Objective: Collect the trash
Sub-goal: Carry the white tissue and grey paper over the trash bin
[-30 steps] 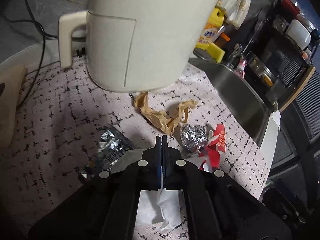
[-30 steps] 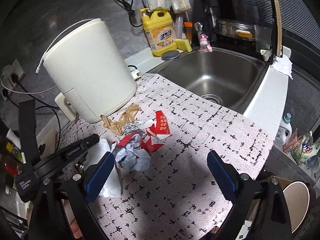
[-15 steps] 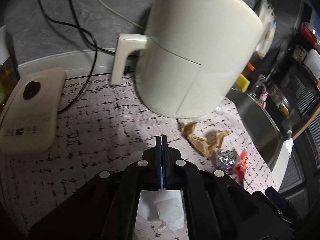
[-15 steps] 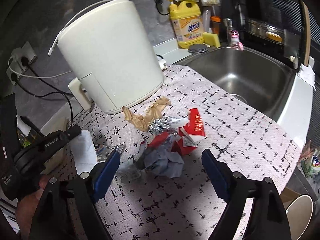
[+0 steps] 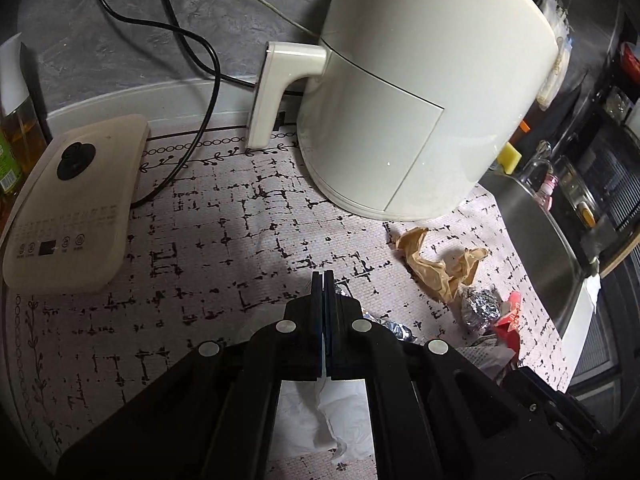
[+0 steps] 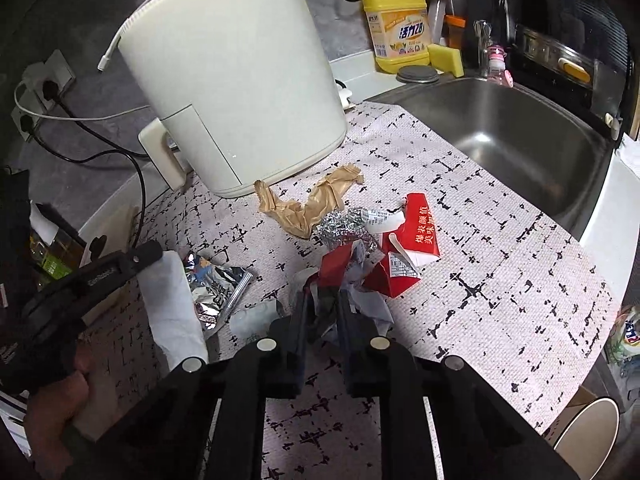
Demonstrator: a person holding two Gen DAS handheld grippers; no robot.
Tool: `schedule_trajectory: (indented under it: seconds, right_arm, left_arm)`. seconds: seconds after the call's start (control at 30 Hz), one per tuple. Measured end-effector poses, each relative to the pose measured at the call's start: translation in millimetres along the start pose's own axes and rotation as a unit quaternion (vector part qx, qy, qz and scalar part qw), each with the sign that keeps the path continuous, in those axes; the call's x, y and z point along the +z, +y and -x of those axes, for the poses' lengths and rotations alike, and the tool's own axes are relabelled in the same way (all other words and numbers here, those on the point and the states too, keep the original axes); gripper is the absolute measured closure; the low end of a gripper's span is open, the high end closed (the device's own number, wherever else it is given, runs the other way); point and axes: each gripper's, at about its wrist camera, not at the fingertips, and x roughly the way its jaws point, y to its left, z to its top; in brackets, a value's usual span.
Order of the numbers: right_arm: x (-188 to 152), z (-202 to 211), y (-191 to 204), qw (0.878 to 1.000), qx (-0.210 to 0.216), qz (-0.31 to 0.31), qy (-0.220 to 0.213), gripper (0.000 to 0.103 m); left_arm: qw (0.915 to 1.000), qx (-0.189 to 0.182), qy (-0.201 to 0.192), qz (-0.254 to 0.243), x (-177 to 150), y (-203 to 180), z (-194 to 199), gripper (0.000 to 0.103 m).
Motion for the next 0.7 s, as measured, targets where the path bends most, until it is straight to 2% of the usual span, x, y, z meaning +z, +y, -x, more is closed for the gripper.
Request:
schedule_trajectory:
  seconds: [0.33,0.57,0.7]
  right_arm:
    - [-12.7,43.0,6.2,0.998,-0.022,-0.022,-0.052,0.089]
    - [-32.8,76.2,8.4,0.994,-0.052,-0.042,-0.091,0.089]
    - [-42.7,91.0,2.8,0.992,-0.066,-0.049,-0.098,0.089]
  left_arm:
    - [0.9981,-0.042,-0.009,-0.044,-5.9,-17.2,18.9,0.101]
    - [0.9935,-0.08,-0.019,-0.079,-14.4,-29.7,35.1,0.101]
    - [0.9904,-0.102,-0.016,-0.092,-20.0,-43.5,40.7,0.101]
